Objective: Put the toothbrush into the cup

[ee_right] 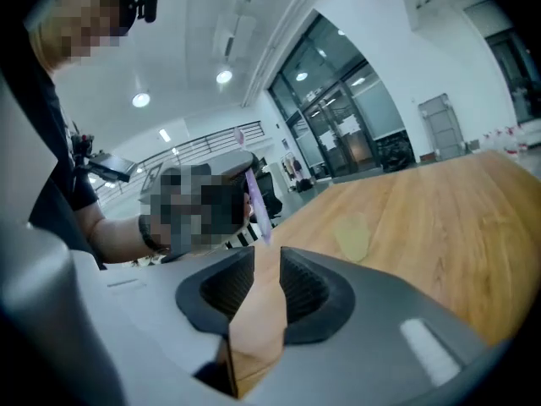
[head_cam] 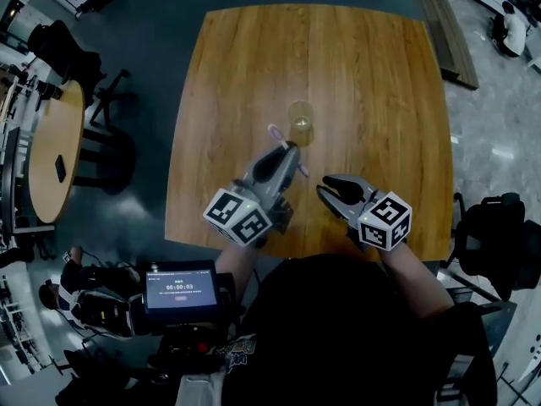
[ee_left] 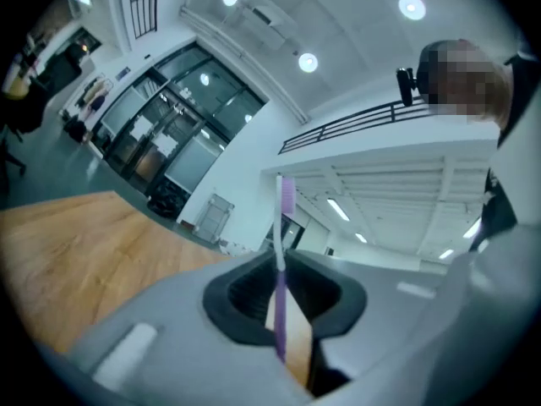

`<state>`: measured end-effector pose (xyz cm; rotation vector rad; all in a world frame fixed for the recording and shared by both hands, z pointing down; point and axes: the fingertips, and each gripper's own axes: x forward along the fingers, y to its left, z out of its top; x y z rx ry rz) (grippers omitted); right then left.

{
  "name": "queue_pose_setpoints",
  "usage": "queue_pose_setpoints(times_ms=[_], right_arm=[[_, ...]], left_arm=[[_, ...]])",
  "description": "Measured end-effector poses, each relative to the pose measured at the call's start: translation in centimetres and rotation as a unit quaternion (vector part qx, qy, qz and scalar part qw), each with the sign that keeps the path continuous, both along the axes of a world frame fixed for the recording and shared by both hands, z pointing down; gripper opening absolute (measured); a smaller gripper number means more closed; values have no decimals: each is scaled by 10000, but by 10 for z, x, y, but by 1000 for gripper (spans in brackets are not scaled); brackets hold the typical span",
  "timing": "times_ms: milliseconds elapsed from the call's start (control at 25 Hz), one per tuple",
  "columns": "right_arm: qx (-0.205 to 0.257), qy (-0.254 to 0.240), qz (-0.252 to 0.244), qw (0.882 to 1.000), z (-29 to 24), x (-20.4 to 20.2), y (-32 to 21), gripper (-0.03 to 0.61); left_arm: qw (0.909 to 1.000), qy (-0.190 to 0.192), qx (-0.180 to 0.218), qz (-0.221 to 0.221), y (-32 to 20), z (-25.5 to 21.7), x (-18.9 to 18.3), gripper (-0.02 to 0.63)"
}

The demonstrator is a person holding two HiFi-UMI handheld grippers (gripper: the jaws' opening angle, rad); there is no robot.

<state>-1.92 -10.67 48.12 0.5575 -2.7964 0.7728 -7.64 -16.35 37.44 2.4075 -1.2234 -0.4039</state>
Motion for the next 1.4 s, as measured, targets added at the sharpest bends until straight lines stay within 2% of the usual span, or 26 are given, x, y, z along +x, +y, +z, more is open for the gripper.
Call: queue_pose_setpoints(times_ms=[160, 280, 520, 680, 800, 1120, 1400], right_arm=[[-553, -386, 679, 9954, 8, 34, 4, 74], [-799, -500, 1061, 9899, 13, 56, 12, 67], [-1057, -463, 1541, 9813, 25, 86, 21, 51], [-1251, -486, 1803, 9744, 33, 103, 24, 41], [-1397, -491, 1930, 9700, 38, 108, 25, 40], [-1506, -485, 1943, 9681, 46, 119, 24, 31], [-1579, -509, 1929, 9671, 48, 119, 22, 31]], left_arm=[[9950, -177, 522, -830, -52, -9, -45, 37], [9926, -203, 655, -997, -92, 8, -56, 37], [9936, -701, 308, -825, -140, 72, -40, 37], [9897, -1170, -61, -823, -150, 116, -38, 37], [9872, -1348, -317, -796, -149, 141, -39, 37], [9835, -1520, -598, -777, -144, 171, -31, 38], [9840, -1458, -684, -756, -143, 176, -36, 41]])
